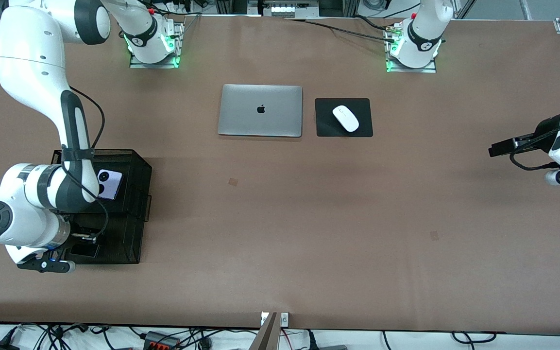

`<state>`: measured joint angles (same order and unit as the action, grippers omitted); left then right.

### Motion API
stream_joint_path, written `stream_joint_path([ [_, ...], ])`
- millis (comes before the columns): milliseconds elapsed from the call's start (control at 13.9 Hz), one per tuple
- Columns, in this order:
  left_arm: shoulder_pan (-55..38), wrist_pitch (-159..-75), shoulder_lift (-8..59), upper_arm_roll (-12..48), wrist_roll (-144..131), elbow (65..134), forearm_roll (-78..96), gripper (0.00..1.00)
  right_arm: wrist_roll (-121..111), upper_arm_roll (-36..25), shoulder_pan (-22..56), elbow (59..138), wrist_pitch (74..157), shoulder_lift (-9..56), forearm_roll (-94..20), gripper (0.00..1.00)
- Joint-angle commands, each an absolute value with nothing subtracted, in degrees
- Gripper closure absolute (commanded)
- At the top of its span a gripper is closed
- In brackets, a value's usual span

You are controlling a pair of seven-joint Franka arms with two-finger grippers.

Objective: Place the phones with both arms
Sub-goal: 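Lower the flip phone into the basket's back tier and open the right gripper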

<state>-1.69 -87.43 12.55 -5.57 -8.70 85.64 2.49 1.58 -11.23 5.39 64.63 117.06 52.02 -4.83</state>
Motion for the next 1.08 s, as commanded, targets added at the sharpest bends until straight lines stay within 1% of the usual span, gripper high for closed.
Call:
stream_joint_path([
  [0, -1.58, -87.19, 12.04, -5.19, -10.37, 86.22, -0.78, 0.00, -0.26, -10.28, 4.75, 66.53, 118.30, 51.24, -6.06, 0.71],
  [72, -1.50, -87.19, 11.95, -5.19, -10.02, 86.22, -0.70, 0.00, -0.26, -10.28, 4.75, 66.97, 118.30, 51.24, -6.15, 0.66],
  [143, -1.49, -87.10, 11.95, -5.19, -9.85, 86.22, -0.62, 0.00, -0.09, -10.28, 4.92, 67.32, 118.30, 51.15, -6.33, 0.43],
  [215, -1.49, -87.10, 11.95, -5.01, -9.76, 86.13, -0.35, 0.00, 0.43, -10.28, 5.01, 67.41, 118.13, 51.15, -6.94, 0.06],
  [287, -1.49, -87.01, 11.95, -5.01, -9.76, 86.05, 0.26, 0.00, 0.09, -10.28, 5.10, 67.33, 117.69, 50.80, -7.38, 0.00],
  [502, -1.41, -87.01, 11.95, -5.01, -9.06, 85.96, 1.23, 0.00, 0.26, -10.20, 5.71, 66.89, 115.68, 48.18, -7.65, 0.00],
  [789, -1.49, -86.92, 11.95, -5.01, -7.91, 85.96, 1.41, 0.00, 0.18, -10.20, 7.03, 66.53, 110.84, 40.89, -7.38, 0.00],
  [1004, -1.93, -86.66, 11.95, -5.10, -6.43, 85.78, 1.23, 0.00, -0.35, -10.28, 6.77, 66.53, 109.25, 37.81, -7.29, 0.00],
])
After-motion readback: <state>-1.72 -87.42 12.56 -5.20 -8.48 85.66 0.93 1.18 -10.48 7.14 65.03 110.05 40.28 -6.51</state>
